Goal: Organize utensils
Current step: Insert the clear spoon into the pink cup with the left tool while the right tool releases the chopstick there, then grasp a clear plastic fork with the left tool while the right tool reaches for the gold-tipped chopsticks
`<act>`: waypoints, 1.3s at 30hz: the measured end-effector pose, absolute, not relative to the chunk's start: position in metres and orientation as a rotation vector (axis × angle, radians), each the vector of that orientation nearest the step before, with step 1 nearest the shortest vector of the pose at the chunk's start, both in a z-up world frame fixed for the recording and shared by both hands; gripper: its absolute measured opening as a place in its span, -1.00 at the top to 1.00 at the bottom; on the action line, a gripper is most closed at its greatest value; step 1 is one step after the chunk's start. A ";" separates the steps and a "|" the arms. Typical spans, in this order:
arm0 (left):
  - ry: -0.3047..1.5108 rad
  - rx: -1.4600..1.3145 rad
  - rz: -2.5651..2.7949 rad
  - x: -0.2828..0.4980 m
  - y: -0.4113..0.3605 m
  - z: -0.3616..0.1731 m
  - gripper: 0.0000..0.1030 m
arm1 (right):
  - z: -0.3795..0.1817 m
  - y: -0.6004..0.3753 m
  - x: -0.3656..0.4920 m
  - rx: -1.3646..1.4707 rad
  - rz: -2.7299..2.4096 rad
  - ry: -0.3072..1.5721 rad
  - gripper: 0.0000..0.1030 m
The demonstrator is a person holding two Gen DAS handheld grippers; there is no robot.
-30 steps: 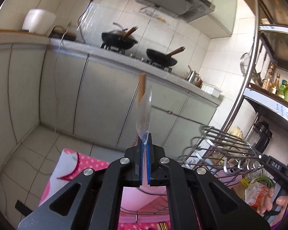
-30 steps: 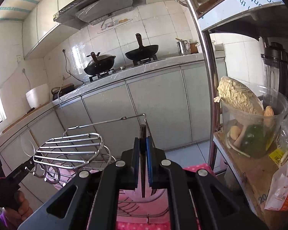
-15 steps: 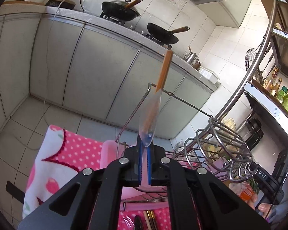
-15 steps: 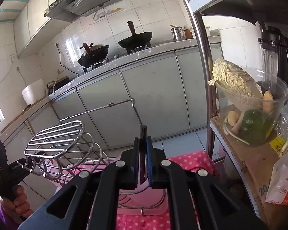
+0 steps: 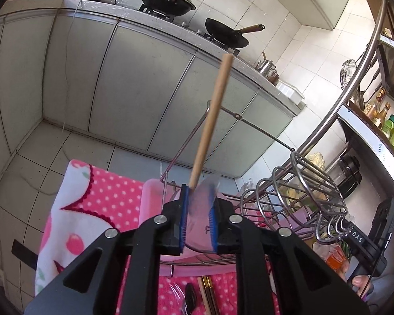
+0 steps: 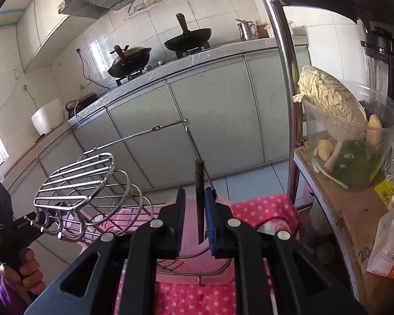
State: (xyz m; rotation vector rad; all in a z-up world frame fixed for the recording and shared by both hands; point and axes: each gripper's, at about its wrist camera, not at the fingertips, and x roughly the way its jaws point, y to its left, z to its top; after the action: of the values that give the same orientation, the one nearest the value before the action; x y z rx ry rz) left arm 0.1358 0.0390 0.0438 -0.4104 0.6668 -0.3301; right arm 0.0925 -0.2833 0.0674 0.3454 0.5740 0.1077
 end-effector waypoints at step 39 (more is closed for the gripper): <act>0.997 -0.336 -0.380 0.047 0.026 -0.026 0.26 | -0.005 -0.237 0.001 0.380 0.233 0.852 0.62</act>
State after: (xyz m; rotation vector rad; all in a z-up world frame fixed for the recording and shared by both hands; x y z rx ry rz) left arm 0.0468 0.0256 -0.0260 -0.3361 0.9967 -0.3799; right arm 0.0012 -0.2372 -0.0049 0.3802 0.8520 0.2332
